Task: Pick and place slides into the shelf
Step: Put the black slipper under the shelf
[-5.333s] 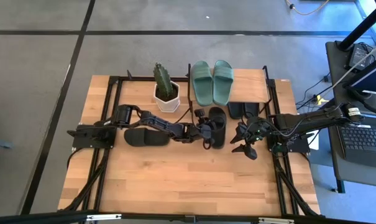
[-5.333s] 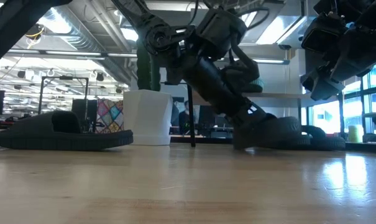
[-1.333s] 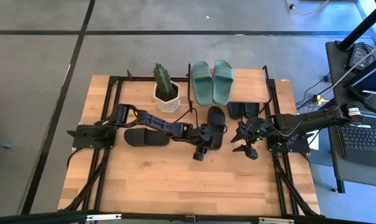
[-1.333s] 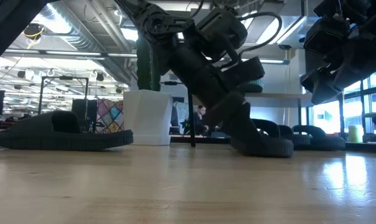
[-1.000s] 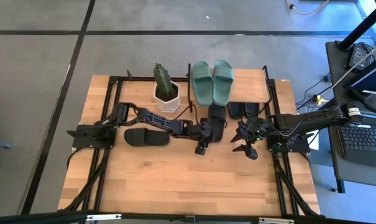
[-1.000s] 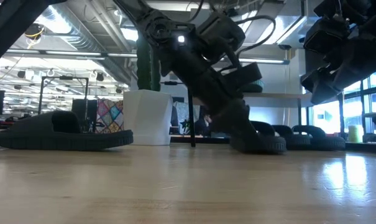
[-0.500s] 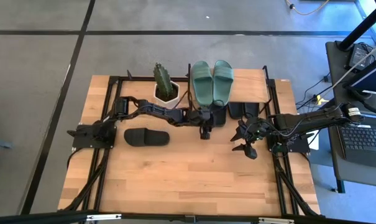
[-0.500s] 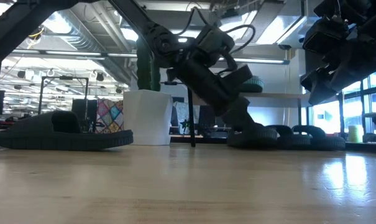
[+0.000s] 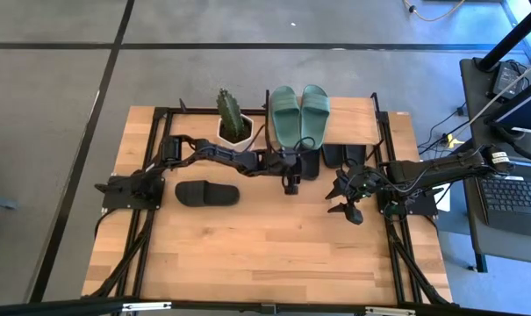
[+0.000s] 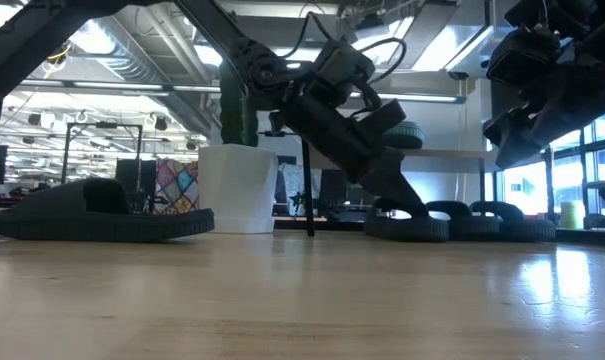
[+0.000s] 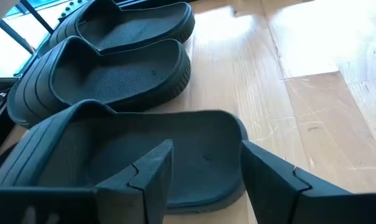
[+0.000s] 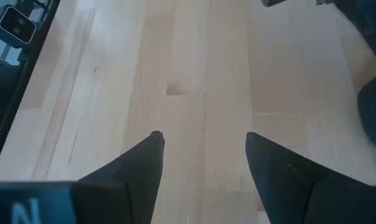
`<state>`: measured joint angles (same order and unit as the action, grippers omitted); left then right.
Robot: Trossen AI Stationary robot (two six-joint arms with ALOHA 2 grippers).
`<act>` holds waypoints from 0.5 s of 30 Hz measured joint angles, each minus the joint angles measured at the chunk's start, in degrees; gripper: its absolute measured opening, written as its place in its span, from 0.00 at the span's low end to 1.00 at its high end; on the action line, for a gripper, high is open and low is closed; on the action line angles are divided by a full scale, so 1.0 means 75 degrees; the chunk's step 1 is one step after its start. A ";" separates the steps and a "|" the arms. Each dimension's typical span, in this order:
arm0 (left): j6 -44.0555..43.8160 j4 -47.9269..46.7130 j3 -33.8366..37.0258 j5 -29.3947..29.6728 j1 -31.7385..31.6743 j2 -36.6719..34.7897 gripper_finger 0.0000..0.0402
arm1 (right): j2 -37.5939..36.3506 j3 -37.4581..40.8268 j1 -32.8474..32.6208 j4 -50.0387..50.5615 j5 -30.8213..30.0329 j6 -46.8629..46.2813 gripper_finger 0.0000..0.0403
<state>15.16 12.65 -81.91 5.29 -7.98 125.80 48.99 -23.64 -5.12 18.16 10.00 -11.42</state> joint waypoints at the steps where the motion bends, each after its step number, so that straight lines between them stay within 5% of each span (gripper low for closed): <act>1: 0.0000 -0.0015 0.0000 0.0024 0.0044 0.0000 0.44 | 0.0000 0.0000 0.0002 -0.0014 0.0000 0.0000 0.56; 10: -0.0121 -0.2204 0.0068 -0.0092 0.0713 -0.1226 0.44 | 0.0000 -0.0009 -0.0001 -0.0810 -0.0197 0.0212 0.56; 15: -0.0247 -0.1596 0.1403 -0.1437 0.0598 -0.2902 0.44 | 0.0000 -0.0009 0.0002 -0.1011 -0.0428 0.0401 0.56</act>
<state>13.30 0.68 -71.39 -5.48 -3.50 104.03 48.99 -23.70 -5.10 10.57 6.79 -8.41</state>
